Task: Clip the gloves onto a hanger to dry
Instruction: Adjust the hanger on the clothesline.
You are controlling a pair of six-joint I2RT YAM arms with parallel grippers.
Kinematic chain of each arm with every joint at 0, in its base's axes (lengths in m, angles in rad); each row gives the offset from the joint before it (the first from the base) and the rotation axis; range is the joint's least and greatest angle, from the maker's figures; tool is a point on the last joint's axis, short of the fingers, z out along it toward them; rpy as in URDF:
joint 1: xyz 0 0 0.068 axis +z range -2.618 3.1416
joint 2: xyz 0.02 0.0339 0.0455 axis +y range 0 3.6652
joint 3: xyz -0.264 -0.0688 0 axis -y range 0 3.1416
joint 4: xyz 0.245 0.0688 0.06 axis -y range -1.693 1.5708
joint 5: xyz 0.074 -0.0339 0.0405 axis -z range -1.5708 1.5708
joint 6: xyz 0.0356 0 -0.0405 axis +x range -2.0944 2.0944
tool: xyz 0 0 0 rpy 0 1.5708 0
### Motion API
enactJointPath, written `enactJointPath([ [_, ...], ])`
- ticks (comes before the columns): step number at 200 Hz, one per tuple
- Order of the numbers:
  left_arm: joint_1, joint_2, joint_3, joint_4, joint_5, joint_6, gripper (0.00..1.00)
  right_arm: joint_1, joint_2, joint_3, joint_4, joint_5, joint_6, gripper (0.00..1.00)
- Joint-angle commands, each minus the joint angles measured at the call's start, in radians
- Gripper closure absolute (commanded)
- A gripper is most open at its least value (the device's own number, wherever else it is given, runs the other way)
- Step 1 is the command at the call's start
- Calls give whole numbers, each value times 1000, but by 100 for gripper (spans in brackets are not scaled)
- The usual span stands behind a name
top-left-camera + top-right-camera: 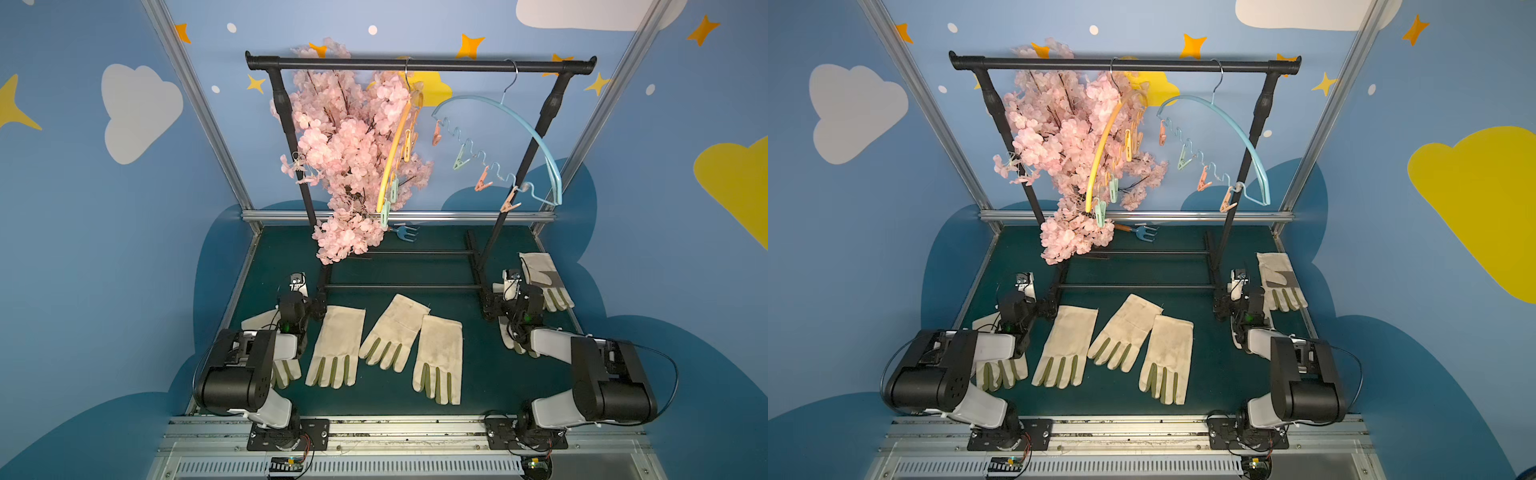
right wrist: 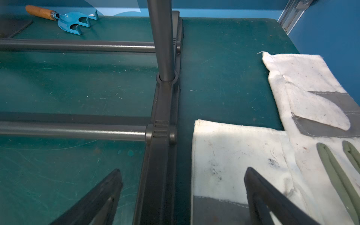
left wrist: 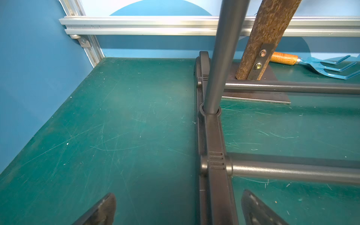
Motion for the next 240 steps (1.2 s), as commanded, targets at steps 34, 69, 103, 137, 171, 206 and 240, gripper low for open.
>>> enactJointPath([
  [34, -2, -9, 11, -6, -5, 8, 0, 5, 4, 17, -4, -6, 10, 3],
  [69, -1, -8, 10, -6, -5, 8, 0, 4, 5, 17, -3, -7, 12, 3],
  [103, 1, -9, 10, -5, -2, 5, 0, 3, 6, 18, -3, -9, 11, 3],
  [137, 1, -23, 20, -27, -17, -4, 0, 3, 3, 15, -1, -8, 10, 3],
  [171, -1, -85, 63, -163, -9, 8, 0, 5, 2, 14, -1, -6, 11, 3],
  [206, -1, -112, 68, -186, -19, 0, 0, 5, 1, 13, 1, -6, 11, 3],
  [240, -6, -313, 179, -528, -90, -132, 0, 6, -105, 56, -149, 78, 53, 3],
])
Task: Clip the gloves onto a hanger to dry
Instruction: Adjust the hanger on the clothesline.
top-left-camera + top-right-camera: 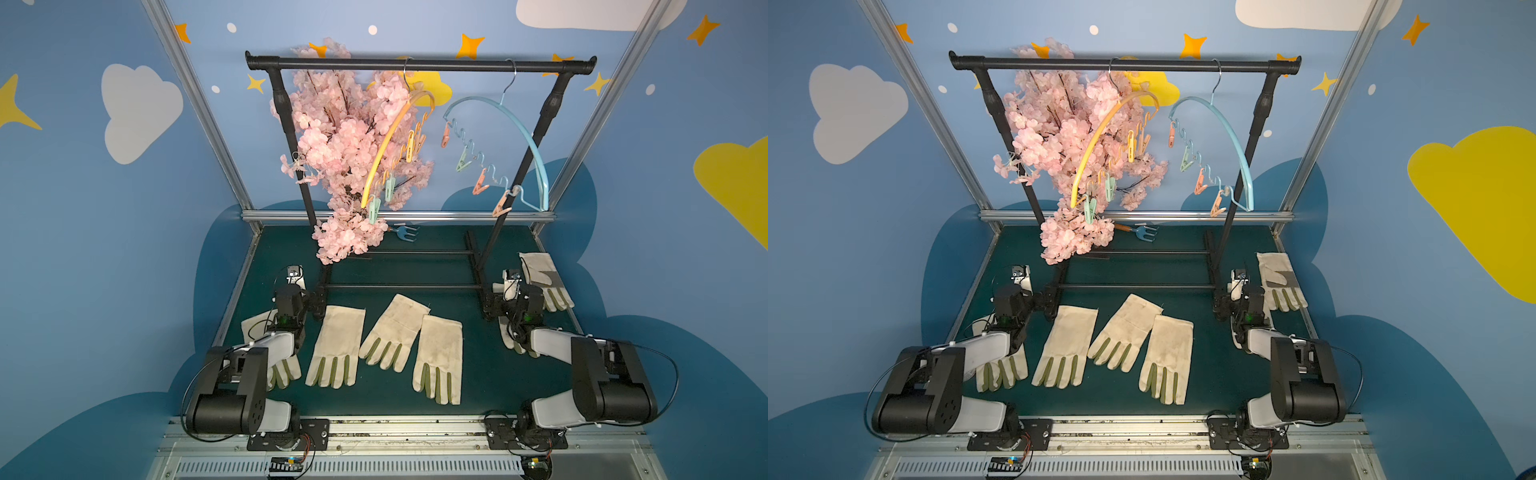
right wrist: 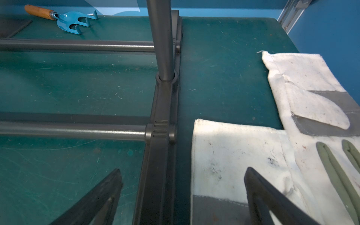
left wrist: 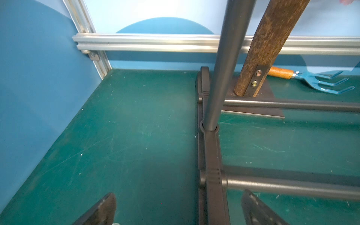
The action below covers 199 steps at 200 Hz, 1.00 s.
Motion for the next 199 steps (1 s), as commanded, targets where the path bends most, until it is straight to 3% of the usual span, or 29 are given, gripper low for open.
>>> enactJointPath([
  [1, 0, -141, 107, -279, -58, -115, 0, 5, -93, 54, -122, 66, 41, 3],
  [18, 5, -244, 210, -539, -24, -237, 0, 3, -191, 93, -269, 117, 97, 3],
  [37, 21, -340, 315, -780, 81, -317, 0, -4, -297, 164, -458, 182, 317, 3],
  [68, 26, -482, 372, -902, 215, -346, 0, -16, -446, 246, -630, 86, 510, 3],
  [96, 14, -520, 449, -988, 329, -352, 8, -16, -539, 237, -557, -112, 519, 3],
  [125, -64, -505, 532, -1081, 337, -381, 13, 5, -546, 315, -671, -270, 493, 3],
  [173, -227, -446, 737, -1185, 302, -338, 18, 151, -560, 328, -722, -268, 419, 3],
  [199, -330, -409, 747, -1192, 278, -319, 21, 242, -520, 327, -732, -231, 402, 3],
])
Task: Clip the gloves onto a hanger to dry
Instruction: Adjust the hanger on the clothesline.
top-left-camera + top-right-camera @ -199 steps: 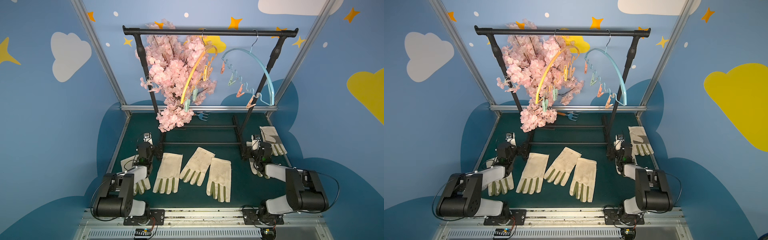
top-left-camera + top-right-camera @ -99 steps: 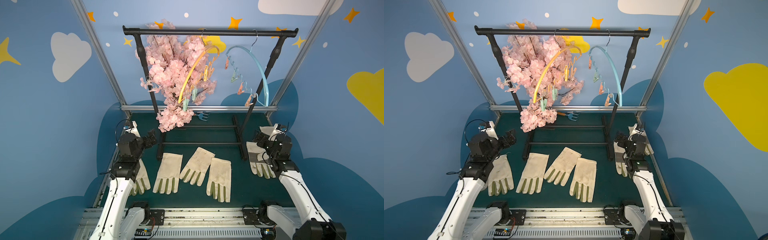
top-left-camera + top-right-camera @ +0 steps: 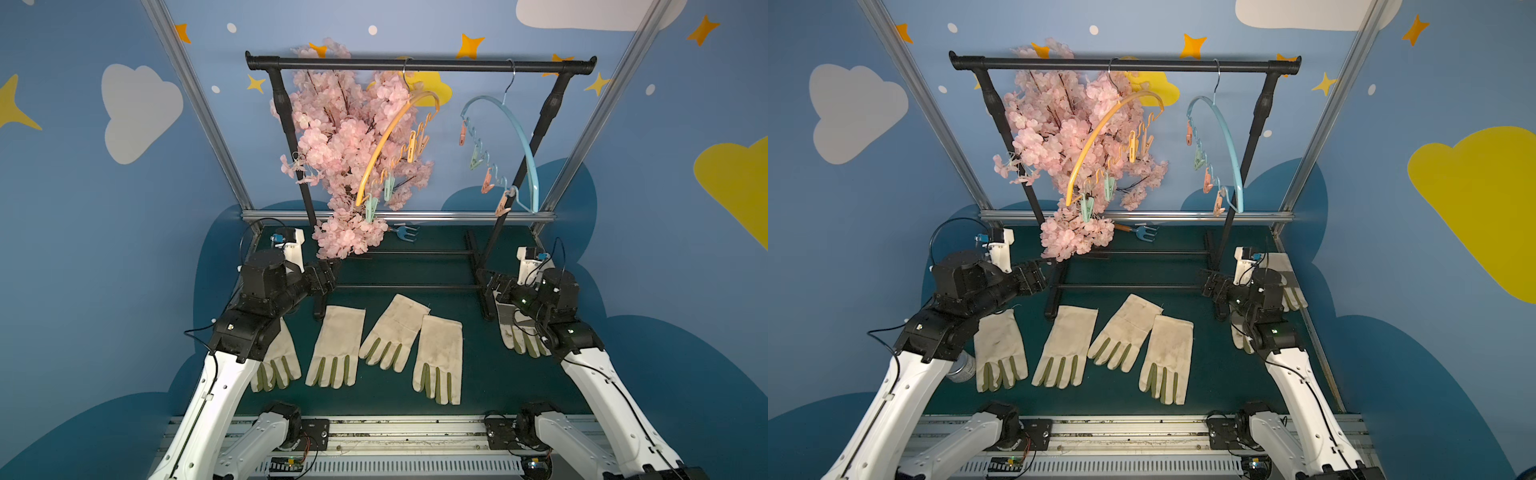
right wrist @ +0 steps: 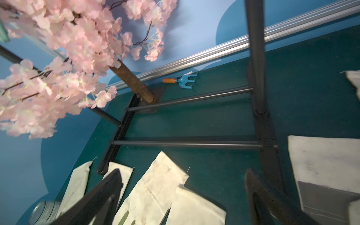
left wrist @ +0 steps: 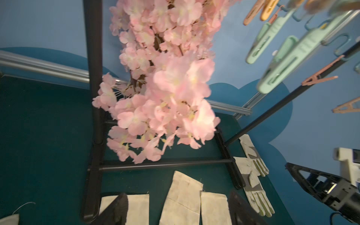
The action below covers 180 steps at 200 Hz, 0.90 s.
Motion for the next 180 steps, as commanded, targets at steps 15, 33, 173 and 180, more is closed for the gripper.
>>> enactJointPath([
  [15, -119, 49, 1, -79, -69, 35, 21, 118, 55, 20, -40, 37, -48, 3],
  [33, -141, 66, 33, -98, -76, 30, 22, 200, 92, 51, -39, 73, -70, 3],
  [173, -216, 411, 765, -243, -69, 221, 25, 504, 367, 402, 69, 197, -182, 3],
  [180, -216, 435, 789, -236, -69, 236, 25, 515, 374, 412, 70, 197, -186, 3],
])
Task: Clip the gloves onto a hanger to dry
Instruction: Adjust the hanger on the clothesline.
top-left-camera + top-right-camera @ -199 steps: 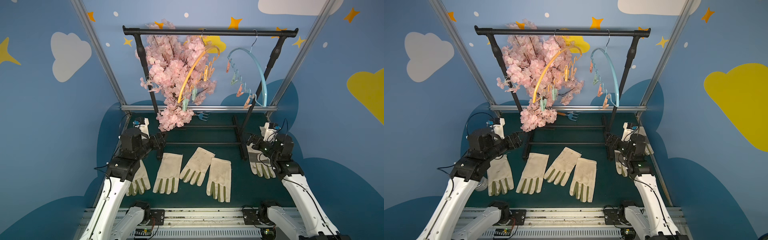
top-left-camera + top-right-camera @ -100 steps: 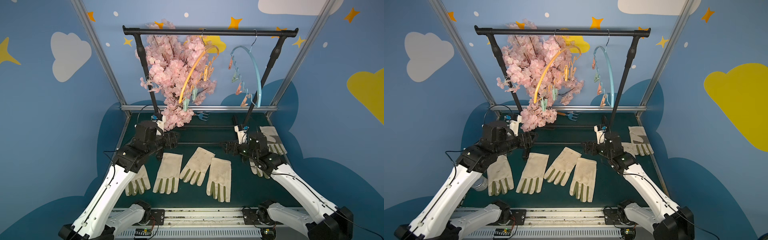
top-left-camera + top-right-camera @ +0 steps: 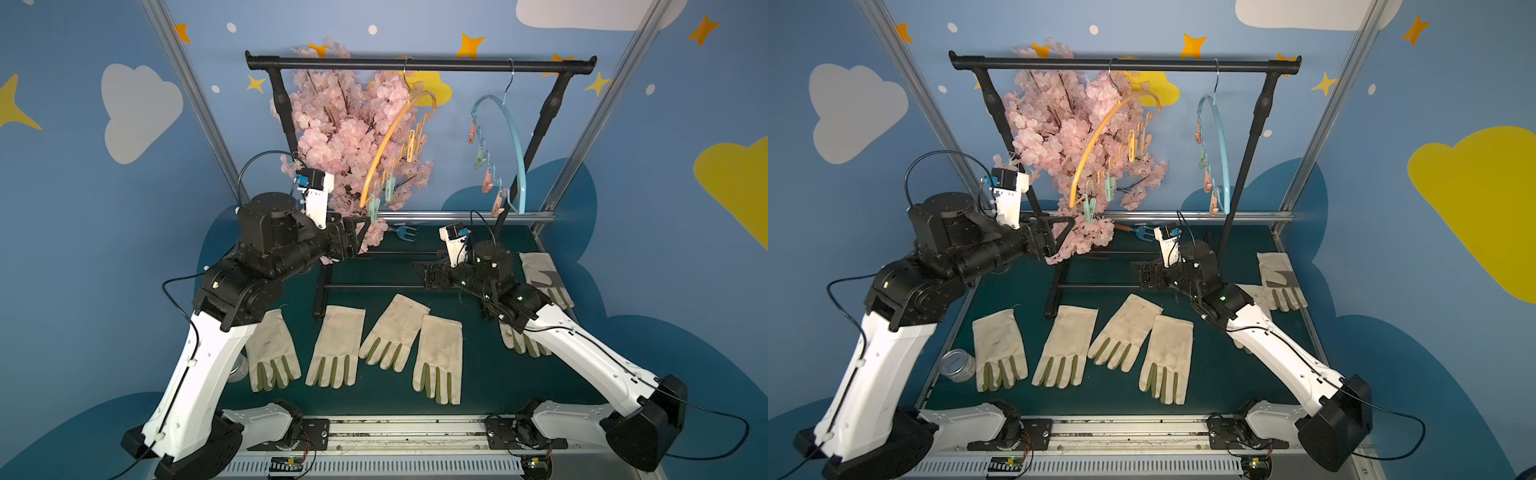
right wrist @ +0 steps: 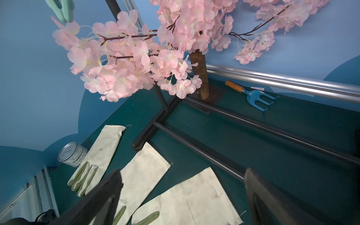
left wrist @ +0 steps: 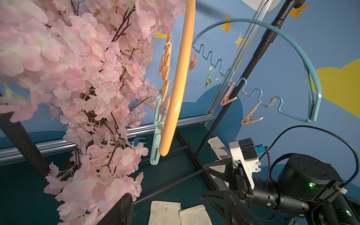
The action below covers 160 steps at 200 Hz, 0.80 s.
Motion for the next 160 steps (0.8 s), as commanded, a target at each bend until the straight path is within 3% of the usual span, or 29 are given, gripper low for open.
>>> enactJointPath([
  [1, -2, 78, 71, 8, 3, 85, 25, 25, 16, 55, 29, 20, -20, 3],
  [62, 24, 265, 250, -6, -62, 180, 30, 71, 97, 214, -16, 23, -92, 3],
  [135, 88, 284, 237, 50, -69, 196, 60, 96, 234, 467, -67, 14, -152, 5],
  [160, 119, 281, 228, 57, -47, 191, 65, 95, 294, 566, -78, 42, -192, 8],
])
